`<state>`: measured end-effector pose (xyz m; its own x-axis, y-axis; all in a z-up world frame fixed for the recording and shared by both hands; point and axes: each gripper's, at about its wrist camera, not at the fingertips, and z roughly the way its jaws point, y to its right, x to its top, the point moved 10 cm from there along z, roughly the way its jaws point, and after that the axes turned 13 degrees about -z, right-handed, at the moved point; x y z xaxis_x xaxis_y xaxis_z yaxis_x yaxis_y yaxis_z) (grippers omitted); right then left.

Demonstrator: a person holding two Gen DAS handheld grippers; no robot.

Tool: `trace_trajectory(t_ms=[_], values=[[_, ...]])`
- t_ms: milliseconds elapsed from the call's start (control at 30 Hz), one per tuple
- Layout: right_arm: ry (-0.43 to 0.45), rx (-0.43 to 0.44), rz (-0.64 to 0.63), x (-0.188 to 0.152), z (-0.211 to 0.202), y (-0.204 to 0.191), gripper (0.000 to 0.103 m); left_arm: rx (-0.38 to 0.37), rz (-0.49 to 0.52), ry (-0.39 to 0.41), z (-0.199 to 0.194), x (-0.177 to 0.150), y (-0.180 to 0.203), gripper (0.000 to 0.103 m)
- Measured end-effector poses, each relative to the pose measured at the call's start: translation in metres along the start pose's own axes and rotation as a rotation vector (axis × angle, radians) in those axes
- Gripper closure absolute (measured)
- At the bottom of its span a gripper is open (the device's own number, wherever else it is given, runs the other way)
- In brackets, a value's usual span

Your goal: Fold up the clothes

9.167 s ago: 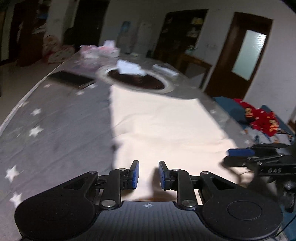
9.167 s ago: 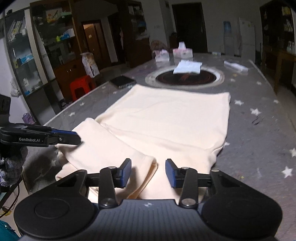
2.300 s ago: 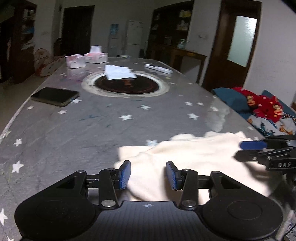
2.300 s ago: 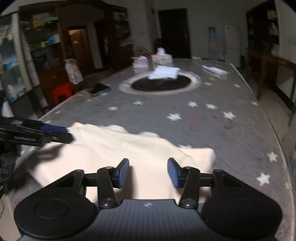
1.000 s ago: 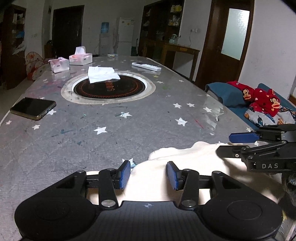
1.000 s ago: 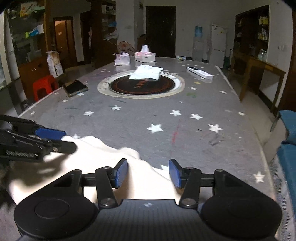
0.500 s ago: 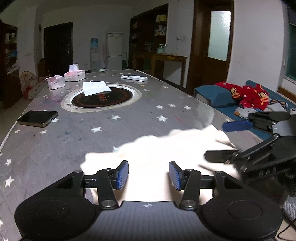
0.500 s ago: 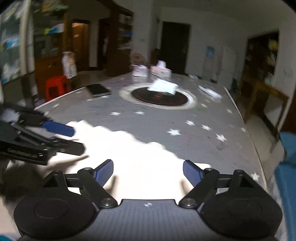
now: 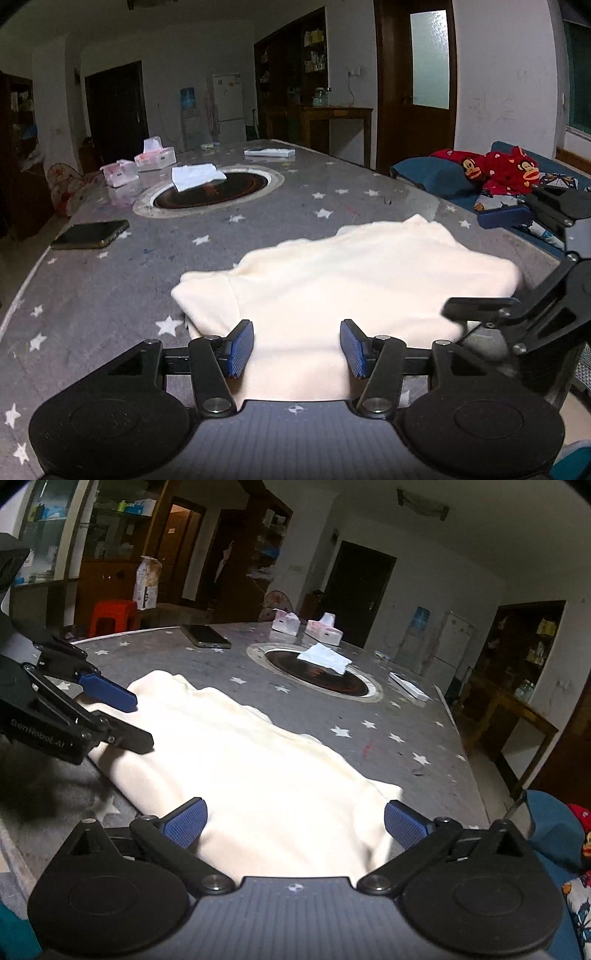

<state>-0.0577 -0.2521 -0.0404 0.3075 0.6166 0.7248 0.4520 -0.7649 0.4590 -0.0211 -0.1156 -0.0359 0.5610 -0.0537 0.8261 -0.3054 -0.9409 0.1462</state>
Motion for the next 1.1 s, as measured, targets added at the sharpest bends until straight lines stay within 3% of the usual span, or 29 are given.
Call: trace_trajectory(t_ms=[133, 333, 500, 667, 833, 1100], values=[[-0.001, -0.059, -0.008, -0.004, -0.007, 0.011, 0.000, -0.040, 0.013, 0.038, -0.006, 0.010, 0.012, 0.047], [-0.036, -0.053, 0.028, -0.018, -0.004, 0.016, 0.000, -0.046, 0.068, 0.002, 0.007, -0.007, 0.027, 0.047], [-0.034, -0.113, 0.050, -0.019, -0.010, 0.037, 0.000, -0.051, 0.070, 0.014, 0.002, -0.005, 0.027, 0.047], [-0.099, -0.120, 0.067, -0.042, -0.001, 0.042, 0.000, -0.050, 0.075, 0.000, 0.005, -0.012, 0.027, 0.046], [-0.078, -0.176, 0.073, -0.040, -0.014, 0.058, 0.000, -0.037, 0.052, 0.022, -0.005, -0.005, 0.019, 0.045], [-0.119, -0.180, 0.061, -0.053, -0.005, 0.059, 0.000, 0.003, -0.028, 0.026, -0.021, -0.009, -0.006, 0.045]])
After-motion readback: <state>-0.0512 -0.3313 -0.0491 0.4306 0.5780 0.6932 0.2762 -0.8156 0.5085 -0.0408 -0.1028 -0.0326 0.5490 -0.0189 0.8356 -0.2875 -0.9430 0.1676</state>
